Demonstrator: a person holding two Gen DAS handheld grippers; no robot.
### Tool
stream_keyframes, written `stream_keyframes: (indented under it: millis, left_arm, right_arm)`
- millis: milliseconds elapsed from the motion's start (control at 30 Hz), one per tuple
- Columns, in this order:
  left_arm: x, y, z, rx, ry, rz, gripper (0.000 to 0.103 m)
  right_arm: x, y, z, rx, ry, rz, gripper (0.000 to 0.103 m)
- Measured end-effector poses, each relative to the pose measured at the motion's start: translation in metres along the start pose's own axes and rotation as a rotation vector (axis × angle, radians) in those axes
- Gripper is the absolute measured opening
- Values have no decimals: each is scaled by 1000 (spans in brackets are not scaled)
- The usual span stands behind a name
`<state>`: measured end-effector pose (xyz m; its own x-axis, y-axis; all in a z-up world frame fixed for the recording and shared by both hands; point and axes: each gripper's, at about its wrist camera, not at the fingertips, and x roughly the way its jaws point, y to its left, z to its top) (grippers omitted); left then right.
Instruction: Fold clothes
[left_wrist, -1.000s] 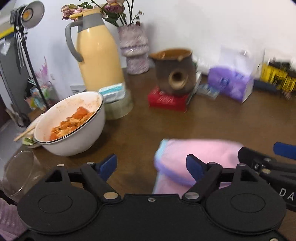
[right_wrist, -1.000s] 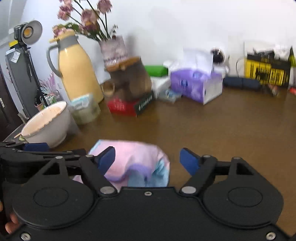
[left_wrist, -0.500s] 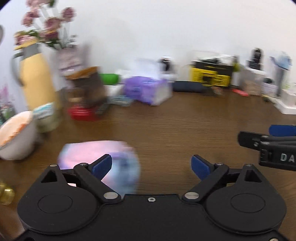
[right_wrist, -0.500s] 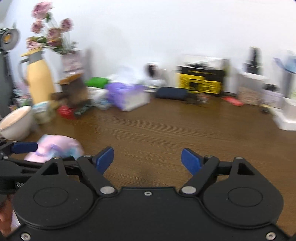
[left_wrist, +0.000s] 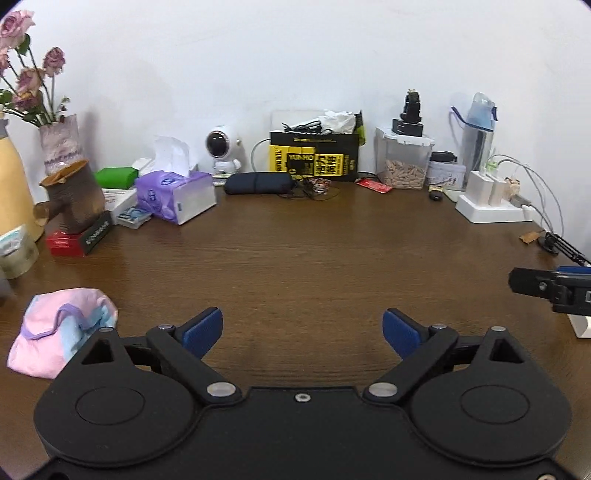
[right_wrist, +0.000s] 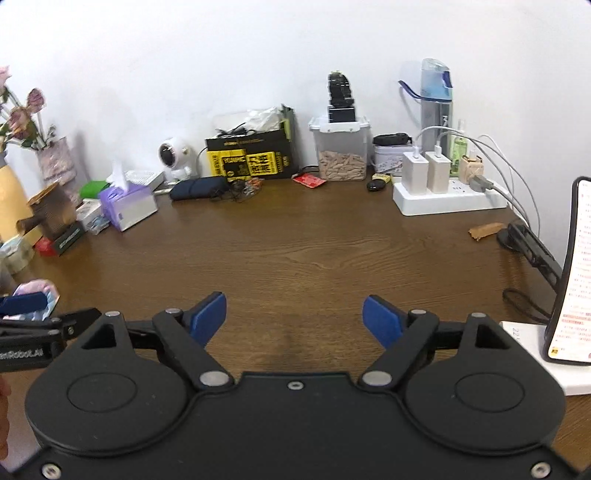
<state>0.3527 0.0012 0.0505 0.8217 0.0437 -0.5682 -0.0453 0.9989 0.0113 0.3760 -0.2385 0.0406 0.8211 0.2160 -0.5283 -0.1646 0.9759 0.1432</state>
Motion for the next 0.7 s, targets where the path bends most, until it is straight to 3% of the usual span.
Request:
stream_keyframes:
  millis: [167, 233, 433, 500, 633, 700]
  left_arm:
    - [-49, -3, -16, -49, -77, 58, 93]
    - [-95, 6, -43, -32, -131, 0, 93]
    - [-188, 21, -133, 114, -146, -123, 97]
    - [-208, 28, -165, 71, -154, -97, 97]
    - [-233, 29, -217, 12, -190, -44, 97]
    - [-239, 28, -224, -3, -225, -35, 97]
  right_arm:
    - [-43, -7, -24, 35, -7, 102, 87]
    - [-74, -8, -46, 23, -15, 114, 87]
    - [-177, -11, -128, 1, -79, 137, 89]
    - [-201, -7, -151, 14, -95, 128, 89]
    - [-258, 17, -208, -65, -212, 62, 89]
    - [-268, 26, -220, -76, -215, 58, 89]
